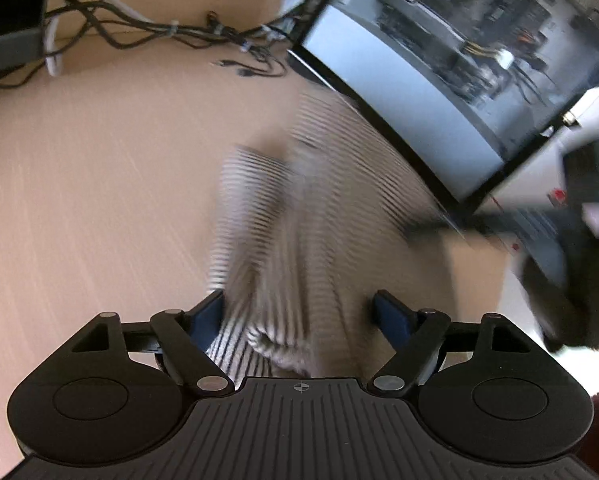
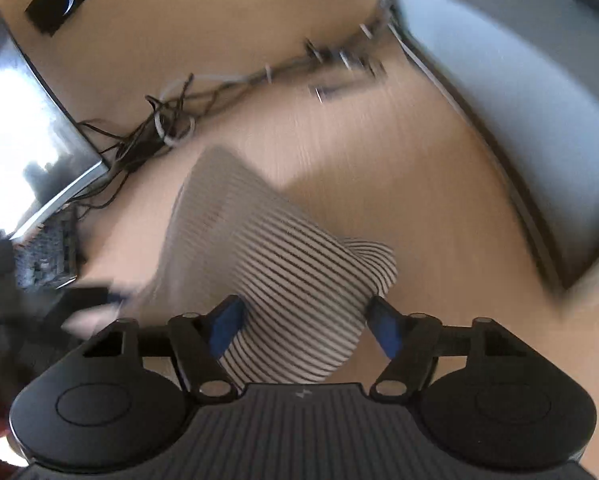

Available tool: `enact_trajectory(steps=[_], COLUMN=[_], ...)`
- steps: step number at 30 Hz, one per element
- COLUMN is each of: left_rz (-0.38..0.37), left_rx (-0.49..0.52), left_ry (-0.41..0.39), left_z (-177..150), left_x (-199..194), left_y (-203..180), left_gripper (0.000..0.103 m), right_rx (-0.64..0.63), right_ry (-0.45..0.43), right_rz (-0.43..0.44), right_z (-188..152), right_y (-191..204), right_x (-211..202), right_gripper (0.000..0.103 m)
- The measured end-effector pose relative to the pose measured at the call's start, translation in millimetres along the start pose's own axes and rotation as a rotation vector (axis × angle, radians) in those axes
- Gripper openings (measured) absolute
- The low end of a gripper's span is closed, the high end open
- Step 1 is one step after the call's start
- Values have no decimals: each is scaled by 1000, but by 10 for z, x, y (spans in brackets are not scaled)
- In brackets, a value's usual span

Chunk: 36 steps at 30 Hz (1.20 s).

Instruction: Fold clothes

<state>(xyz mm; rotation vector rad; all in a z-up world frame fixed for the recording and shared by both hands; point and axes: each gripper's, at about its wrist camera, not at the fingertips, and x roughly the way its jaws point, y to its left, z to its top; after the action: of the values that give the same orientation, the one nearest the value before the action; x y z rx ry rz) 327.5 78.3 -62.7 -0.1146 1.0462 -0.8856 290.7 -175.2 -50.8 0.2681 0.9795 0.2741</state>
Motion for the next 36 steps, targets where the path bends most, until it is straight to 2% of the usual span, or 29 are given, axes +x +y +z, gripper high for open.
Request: enact_trajectory(steps=[2, 6, 7, 9, 11, 14, 17, 19, 22, 24, 26, 28, 29, 30, 31, 33, 36], left_rz=[-33, -150, -170, -189, -173, -98, 31, 103, 140, 146, 167, 187, 195, 200, 197, 191, 192], left_rx=[8, -5, 4, 28, 38, -54, -160, -212, -254, -244, -220, -207, -206, -206, -208, -212, -212], left_ry=[7, 17, 13, -7, -47, -125, -175, -192, -190, -185, -176, -163, -156, -151, -153, -157, -158], left_z=[-93, -239, -256, -276, -277, -243, -173, -117, -94, -85, -84, -78, -70, -86, -118, -185, -182], left_x=[29, 183, 180, 117, -27, -223, -258, -233, -139, -97, -36, 27, 61, 76, 60, 23, 31], left_y=[-143, -435, -496, -569, -532, -267, -4, 146, 224, 188, 156, 158, 169, 179, 196, 233, 228], left_gripper=[85, 86, 86, 88, 91, 91, 80, 67, 57, 54, 54, 50, 52, 52, 53, 53, 53], right_rx=[-127, -302, -333, -382, -422, -429, -352, -328, -442, -537, -648, -721, -718, -707, -716, -751, -780], right_ry=[-61, -155, -172, -197, -219, -228, -276, -289, -308, -319, -286, -267, -275, -290, -311, -347, -282], right_rz=[-49, -44, -35, -38, -58, -93, -107, -125, -176, -217, -281, -367, -371, -390, -415, -470, -533], right_z=[179, 437, 476, 504, 448, 213, -127, -324, -557, -668, -765, -837, -847, -845, -863, -913, -949], right_y=[180, 527, 572, 647, 674, 634, 573, 599, 867, 1062, 1214, 1232, 1224, 1221, 1214, 1200, 1116], right_x=[124, 129, 77, -32, -163, -292, -336, -284, -228, -151, 62, 256, 250, 198, 121, 27, 155], right_gripper=[66, 68, 80, 97, 100, 102, 102, 102, 94, 94, 93, 82, 81, 71, 66, 66, 68])
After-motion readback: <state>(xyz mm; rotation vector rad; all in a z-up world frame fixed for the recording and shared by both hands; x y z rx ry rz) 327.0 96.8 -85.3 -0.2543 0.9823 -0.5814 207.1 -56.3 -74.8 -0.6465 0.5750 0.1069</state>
